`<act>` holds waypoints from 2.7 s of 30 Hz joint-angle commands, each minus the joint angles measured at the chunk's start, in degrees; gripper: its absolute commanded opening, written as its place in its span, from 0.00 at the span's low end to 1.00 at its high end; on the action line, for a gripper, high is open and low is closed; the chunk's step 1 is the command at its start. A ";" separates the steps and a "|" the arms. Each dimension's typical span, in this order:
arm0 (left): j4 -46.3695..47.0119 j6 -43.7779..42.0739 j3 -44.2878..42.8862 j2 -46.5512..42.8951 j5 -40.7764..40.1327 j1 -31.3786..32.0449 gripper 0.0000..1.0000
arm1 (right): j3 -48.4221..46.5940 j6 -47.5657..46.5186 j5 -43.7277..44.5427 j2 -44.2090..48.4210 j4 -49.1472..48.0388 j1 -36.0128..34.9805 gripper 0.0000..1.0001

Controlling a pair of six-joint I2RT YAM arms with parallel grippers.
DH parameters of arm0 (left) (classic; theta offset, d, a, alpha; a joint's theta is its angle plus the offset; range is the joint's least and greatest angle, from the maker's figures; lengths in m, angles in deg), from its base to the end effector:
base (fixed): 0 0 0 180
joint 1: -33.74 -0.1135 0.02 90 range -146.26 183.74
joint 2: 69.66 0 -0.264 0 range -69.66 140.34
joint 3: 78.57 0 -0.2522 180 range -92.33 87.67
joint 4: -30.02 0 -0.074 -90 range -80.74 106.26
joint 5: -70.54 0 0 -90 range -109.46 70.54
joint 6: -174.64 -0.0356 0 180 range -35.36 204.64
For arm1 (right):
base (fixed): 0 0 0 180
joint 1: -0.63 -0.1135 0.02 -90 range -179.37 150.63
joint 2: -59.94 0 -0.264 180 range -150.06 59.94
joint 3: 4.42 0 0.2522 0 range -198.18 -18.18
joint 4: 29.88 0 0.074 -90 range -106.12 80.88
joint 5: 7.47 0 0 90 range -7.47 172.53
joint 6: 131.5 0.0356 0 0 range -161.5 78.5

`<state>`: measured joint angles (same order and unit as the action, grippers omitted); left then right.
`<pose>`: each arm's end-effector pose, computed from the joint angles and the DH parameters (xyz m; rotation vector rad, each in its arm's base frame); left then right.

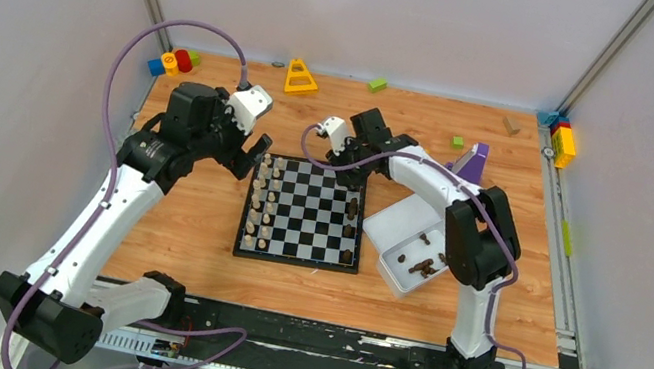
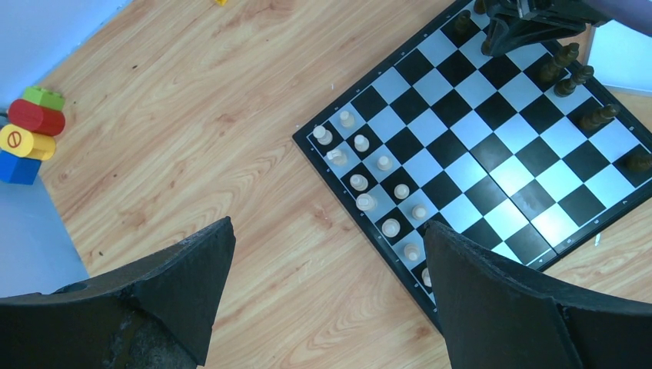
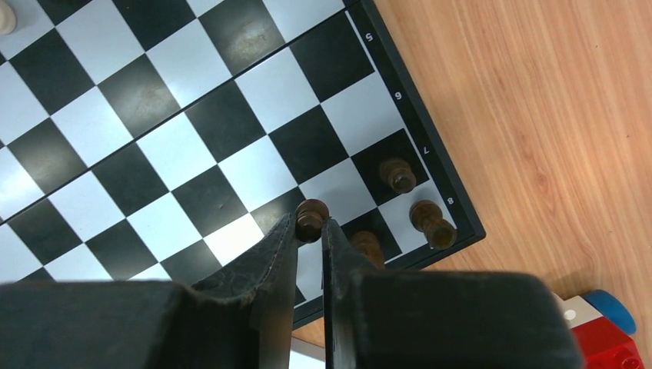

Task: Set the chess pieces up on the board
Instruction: Place the chess piece on the chessboard, then pick up the chess piece from the storage box.

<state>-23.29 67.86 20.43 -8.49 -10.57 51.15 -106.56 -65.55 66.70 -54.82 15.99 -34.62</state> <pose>0.2092 -0.0714 0.3701 0.7180 2.0290 -0.1735 0.3482 0.2580 0.2058 -1.3691 2.1999 0.4295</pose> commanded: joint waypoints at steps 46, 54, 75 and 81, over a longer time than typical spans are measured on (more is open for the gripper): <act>2.20 0.80 -1.04 -0.92 1.31 -0.62 1.00 | -5.84 -0.47 4.13 -5.47 -0.01 -0.36 0.24; 2.20 0.69 -0.96 -0.71 1.31 -0.60 1.00 | -6.80 -0.20 4.10 -3.86 0.30 -0.37 0.34; 2.02 -0.71 -1.13 -0.90 3.21 -0.62 1.00 | 15.55 0.85 4.84 33.20 6.01 5.26 0.41; 2.46 -1.35 -0.20 -0.84 3.89 -0.62 1.00 | 28.70 -0.72 3.07 46.06 11.64 11.06 0.43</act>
<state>-23.23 67.49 20.43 -8.47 -7.97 50.93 -84.61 -65.25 70.87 -14.28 22.16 -26.09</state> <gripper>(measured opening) 0.998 0.419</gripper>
